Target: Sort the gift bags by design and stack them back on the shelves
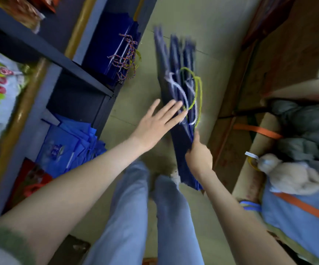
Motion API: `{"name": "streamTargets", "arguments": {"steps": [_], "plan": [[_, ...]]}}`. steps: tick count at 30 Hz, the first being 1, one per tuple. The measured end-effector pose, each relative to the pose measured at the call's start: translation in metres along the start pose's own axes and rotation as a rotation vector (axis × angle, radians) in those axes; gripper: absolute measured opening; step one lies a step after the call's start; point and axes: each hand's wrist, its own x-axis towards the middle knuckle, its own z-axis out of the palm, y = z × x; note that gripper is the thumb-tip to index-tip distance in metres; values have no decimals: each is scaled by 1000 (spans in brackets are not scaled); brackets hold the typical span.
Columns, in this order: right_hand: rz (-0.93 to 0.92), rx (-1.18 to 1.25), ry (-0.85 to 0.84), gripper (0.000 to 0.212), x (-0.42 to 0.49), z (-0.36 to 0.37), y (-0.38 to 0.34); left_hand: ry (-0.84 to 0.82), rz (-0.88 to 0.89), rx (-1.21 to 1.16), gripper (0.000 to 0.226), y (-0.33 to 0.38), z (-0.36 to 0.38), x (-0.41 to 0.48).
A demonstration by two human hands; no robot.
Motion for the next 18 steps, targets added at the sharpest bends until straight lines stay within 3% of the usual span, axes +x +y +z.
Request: {"name": "streamTargets", "arguments": {"steps": [2, 4, 7, 11, 15, 18], "plan": [[-59, -193, -39, 74, -25, -6, 12, 53, 128, 99, 67, 9, -16, 16], [-121, -327, -55, 75, -43, -13, 25, 3, 261, 233, 66, 21, -25, 30], [-167, -398, -102, 75, -61, -24, 34, -326, 327, 239, 57, 39, -28, 37], [-206, -422, -149, 76, -80, -26, 37, -496, 332, 129, 29, 47, -39, 30], [-161, -388, -132, 79, -86, -33, 43, -509, 333, 138, 30, 55, -55, 29], [-133, -419, -123, 68, -87, -52, 38, -489, 352, 151, 28, 62, -72, 34]]}}
